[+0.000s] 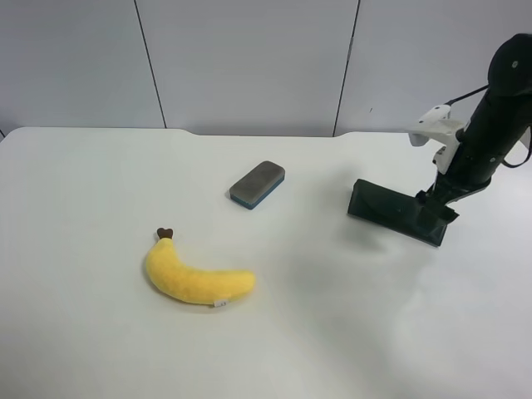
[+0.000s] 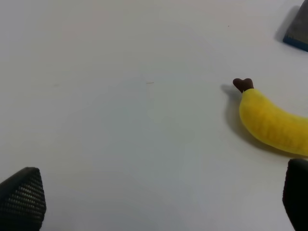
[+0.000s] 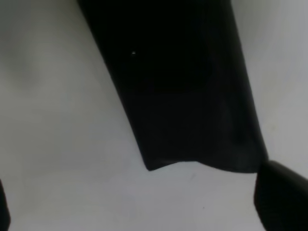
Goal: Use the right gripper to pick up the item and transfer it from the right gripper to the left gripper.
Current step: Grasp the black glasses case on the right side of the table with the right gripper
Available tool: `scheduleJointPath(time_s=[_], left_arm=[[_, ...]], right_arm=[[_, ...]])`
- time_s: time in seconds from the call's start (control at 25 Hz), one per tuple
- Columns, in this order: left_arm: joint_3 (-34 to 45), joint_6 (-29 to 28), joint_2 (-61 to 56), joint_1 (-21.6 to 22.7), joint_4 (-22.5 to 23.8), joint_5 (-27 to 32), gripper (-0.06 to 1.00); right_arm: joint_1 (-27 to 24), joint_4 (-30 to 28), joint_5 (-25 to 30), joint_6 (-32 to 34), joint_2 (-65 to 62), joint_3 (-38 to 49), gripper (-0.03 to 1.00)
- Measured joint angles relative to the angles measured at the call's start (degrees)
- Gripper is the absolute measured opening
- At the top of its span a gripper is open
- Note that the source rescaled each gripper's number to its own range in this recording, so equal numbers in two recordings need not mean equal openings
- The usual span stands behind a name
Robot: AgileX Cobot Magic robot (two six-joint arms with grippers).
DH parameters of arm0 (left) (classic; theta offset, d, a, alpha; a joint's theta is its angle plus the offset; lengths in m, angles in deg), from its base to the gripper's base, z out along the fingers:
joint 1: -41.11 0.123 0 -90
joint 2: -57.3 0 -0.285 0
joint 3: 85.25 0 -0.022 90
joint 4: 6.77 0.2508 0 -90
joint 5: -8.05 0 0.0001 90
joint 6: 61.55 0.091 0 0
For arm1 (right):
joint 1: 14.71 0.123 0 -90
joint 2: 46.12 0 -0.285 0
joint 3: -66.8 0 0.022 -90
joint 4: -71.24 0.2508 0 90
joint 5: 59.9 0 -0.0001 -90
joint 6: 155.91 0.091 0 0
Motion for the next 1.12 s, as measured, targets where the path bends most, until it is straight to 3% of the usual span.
scheduleJointPath(time_s=[0.28,0.96,1.04,1.12], left_arm=[[0.0,0.0,0.0,0.0,0.0,0.0,1.0],[0.0,0.0,0.0,0.0,0.0,0.0,1.0],[0.0,0.0,0.0,0.0,0.0,0.0,1.0],[0.0,0.0,0.0,0.0,0.0,0.0,1.0]], right_arm=[[-2.0,0.0,-5.6,-4.4,2.6,0.0,1.0],[-2.0,-2.6,-9.1,-6.5,10.2,0.0,1.0],[-2.0,-2.6,-9.1,-6.5,10.2,0.0,0.92],[-2.0,-2.6,-9.2,-6.5,10.2,0.0,0.68]])
